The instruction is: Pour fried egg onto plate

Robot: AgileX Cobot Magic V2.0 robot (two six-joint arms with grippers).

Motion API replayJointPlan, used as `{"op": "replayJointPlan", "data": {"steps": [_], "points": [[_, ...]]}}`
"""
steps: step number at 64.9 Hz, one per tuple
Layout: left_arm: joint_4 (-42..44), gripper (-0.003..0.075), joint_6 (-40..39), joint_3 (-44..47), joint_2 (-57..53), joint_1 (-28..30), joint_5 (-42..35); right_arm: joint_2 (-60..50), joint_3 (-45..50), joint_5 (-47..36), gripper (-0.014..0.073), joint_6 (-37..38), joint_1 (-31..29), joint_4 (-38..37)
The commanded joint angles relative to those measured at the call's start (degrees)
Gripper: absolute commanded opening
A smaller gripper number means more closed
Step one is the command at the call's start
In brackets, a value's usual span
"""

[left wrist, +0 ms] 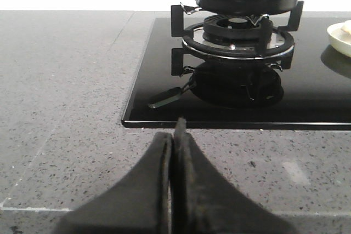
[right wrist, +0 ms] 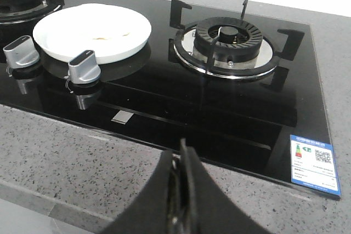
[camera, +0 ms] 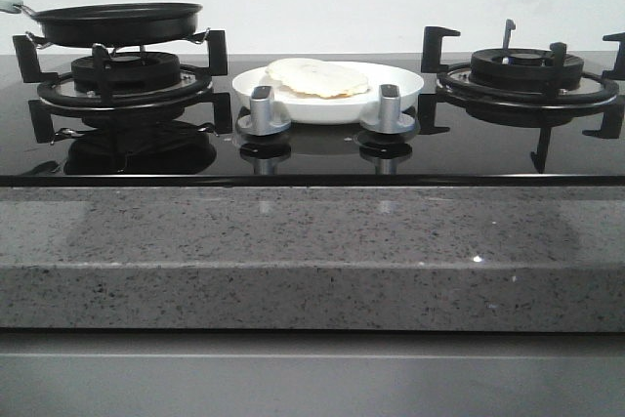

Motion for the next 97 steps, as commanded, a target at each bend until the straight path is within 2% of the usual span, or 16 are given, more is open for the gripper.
{"op": "replayJointPlan", "data": {"steps": [1,57,63,76,87,97], "points": [[-0.8,-0.0019,-0.5,0.3,-1.1,0.4,-5.2,0.5,-1.4,-4.9,-0.0068,-0.2,-0.4,0.4],[-0.8,-0.0019,-0.5,0.3,-1.1,0.4,-5.1,0.5,-1.4,-4.9,-0.0068,-0.2,-0.4,0.4],[-0.8,-0.0019,-0.5,0.3,-1.1,0.4,-5.1,0.5,-0.4,-6.8,-0.0068,-0.2,-0.4,0.3],[-0.8,-0.0019,-0.5,0.3,-1.1,0.4,-5.1,-6.0,9.5,-17.4,-0.0068,-0.2,-4.0,-0.4],[-0.8,-0.0019,-0.5,0.3,-1.1,0.4,-5.1,-12.4,18.5,-18.8,-0.0068,-0.2,-9.1,0.3],[-0.8,-0.0019,-0.5,0.3,-1.1,0.4,-5.1,-14.9,23.7,-22.2,-0.0068,-0.2,-9.8,0.8]]}}
